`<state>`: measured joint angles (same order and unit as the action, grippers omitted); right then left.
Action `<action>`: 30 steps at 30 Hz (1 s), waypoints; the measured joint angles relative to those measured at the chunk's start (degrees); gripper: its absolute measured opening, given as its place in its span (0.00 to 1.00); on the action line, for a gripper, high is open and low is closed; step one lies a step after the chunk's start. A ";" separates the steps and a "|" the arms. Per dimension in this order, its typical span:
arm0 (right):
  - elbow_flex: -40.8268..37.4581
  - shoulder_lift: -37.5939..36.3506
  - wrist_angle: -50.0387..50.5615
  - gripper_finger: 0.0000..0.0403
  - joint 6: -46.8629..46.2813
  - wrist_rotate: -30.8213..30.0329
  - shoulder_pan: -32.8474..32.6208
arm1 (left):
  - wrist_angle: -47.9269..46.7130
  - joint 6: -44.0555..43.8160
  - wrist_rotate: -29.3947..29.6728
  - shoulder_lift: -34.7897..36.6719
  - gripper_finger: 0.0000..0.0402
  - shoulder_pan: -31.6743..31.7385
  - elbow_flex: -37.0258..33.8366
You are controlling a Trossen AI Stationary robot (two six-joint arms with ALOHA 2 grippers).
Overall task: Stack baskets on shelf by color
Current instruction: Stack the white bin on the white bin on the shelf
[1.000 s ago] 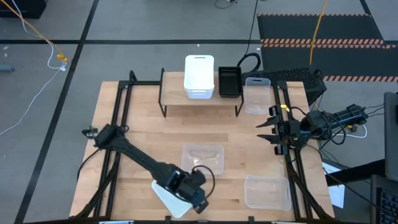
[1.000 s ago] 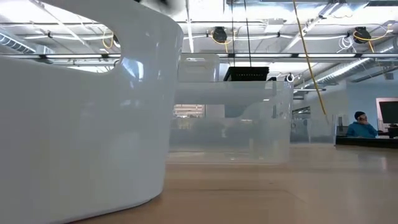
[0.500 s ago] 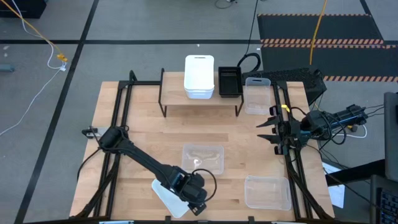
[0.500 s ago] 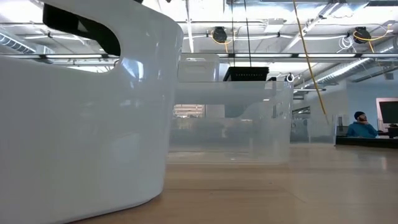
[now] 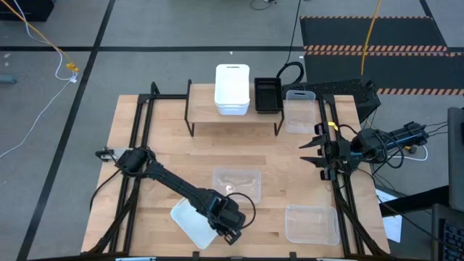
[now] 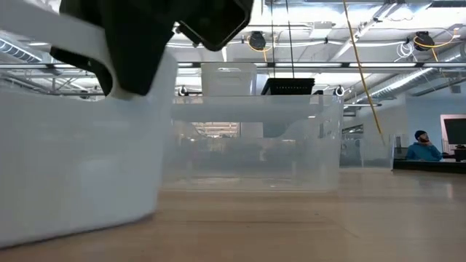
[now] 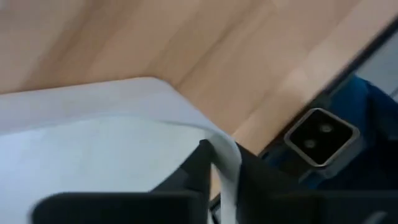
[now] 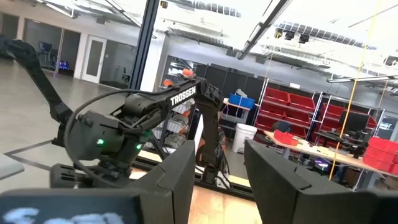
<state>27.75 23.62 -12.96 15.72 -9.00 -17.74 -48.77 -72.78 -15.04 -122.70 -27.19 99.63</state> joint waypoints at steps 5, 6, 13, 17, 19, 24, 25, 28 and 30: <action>0.00 0.00 0.05 0.33 0.18 0.00 0.00 | -5.13 -2.23 -0.12 2.93 0.03 0.24 0.00; -0.01 0.00 0.05 0.33 0.18 0.00 0.00 | -6.17 -3.06 -0.11 3.88 0.04 0.24 0.00; 0.00 0.00 0.16 0.33 0.45 -0.04 0.01 | -18.48 -5.44 5.66 14.59 0.02 0.63 -0.07; 0.00 0.00 0.36 0.33 1.62 -0.12 0.00 | -24.14 -5.60 11.95 22.63 0.01 1.84 -0.07; 0.00 0.00 0.40 0.33 2.06 -0.16 0.00 | -26.41 -5.41 15.76 26.81 0.01 3.10 -0.07; -0.02 0.00 1.16 0.33 3.51 -0.37 0.02 | -27.71 1.25 25.93 36.07 0.01 7.37 -0.07; 0.00 0.00 1.42 0.33 3.76 -0.85 0.01 | -26.68 4.52 27.48 37.66 0.01 8.44 -0.07; -0.02 0.00 2.28 0.33 4.48 -4.04 0.02 | -20.79 15.65 30.64 41.92 0.01 11.22 -0.07; 0.00 0.00 3.39 0.33 4.60 -6.51 0.02 | -16.93 22.73 32.67 44.32 0.02 12.38 -0.07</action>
<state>27.75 23.62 -9.56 20.32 -15.50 -17.72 -65.70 -50.05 17.64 -78.39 -14.82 99.57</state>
